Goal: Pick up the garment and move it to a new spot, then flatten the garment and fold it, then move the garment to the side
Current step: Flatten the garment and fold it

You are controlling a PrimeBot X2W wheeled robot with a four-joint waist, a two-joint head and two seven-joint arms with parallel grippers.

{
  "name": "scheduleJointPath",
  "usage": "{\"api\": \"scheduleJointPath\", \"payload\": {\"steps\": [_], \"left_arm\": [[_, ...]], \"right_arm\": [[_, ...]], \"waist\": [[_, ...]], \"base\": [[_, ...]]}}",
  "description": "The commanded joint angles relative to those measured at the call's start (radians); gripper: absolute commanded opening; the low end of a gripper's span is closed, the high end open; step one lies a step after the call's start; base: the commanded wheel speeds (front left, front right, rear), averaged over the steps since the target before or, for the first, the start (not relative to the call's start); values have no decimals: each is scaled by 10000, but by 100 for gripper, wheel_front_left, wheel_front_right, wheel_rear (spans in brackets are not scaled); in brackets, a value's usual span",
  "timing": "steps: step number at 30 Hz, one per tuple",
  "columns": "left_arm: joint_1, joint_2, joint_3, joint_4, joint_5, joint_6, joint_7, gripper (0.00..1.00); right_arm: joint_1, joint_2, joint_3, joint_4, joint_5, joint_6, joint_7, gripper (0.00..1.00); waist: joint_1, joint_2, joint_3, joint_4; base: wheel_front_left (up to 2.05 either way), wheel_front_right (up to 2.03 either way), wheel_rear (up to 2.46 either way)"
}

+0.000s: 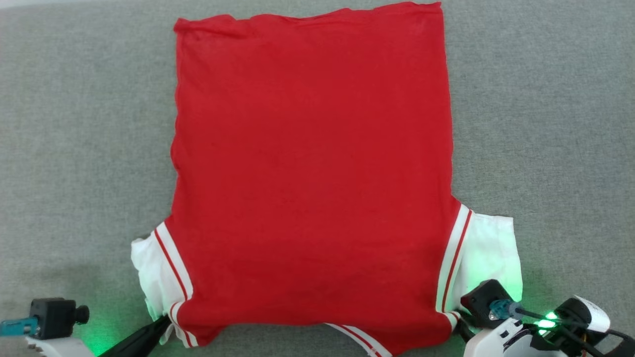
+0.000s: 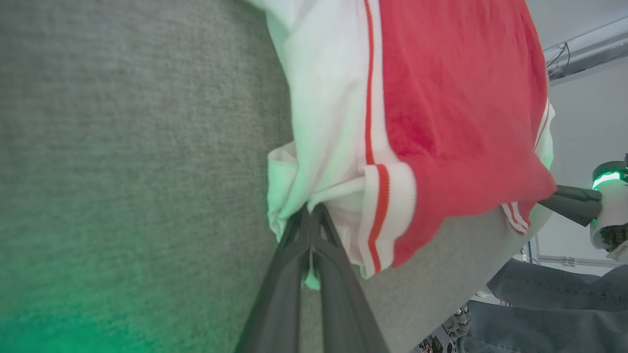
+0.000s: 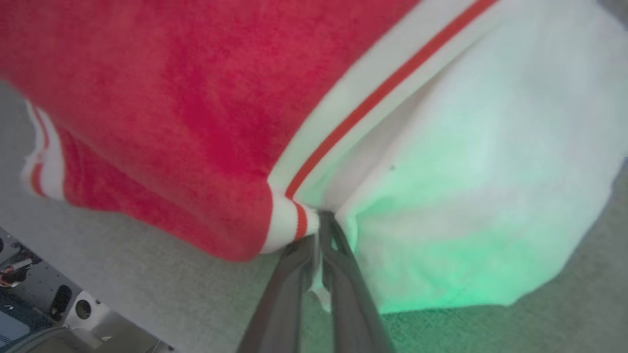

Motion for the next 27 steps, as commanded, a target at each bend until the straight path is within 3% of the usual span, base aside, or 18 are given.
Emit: {"api": "scheduleJointPath", "payload": {"steps": [1, 5, 9, 12, 15, 21, 27], "left_arm": [[-23, -213, -124, 272, 26, 192, -14, 0], [15, -193, -125, -32, -36, 188, -279, 0], [-142, -99, -41, -554, 168, 151, -473, 0], [-294, 112, 8, -940, 313, 140, -556, 0], [-609, 182, -58, -1249, 564, 137, -587, 0], [-1289, 119, -326, -1495, 797, 127, -641, 0], [-2018, -110, -677, -1358, 843, 187, -633, 0]], "right_arm": [[-152, 30, -189, -15, -465, -59, 67, 100], [473, 361, -440, -1570, -710, -33, 612, 100], [638, 301, -947, -3496, -823, -34, 1822, 100], [-111, 414, -1405, -4504, -499, -34, 2779, 100], [-1482, 523, -2045, -4744, -148, -34, 3655, 100], [-5260, 607, -2979, -3036, -59, -33, 4568, 100], [-9015, 1064, -3385, 364, -1459, -34, 3465, 100]], "waist": [[0, 0, 1, -101], [0, 0, 45, -181], [0, 0, 251, -40], [0, 0, 517, 167], [0, 0, 862, 512], [0, 0, 1597, 1204], [0, 0, 2388, 1777]], "base": [[0, 0, 0], [0, 0, 0], [0, 0, 0], [0, 0, 0], [0, 0, 0], [0, 0, 0], [0, 0, 0]]}}
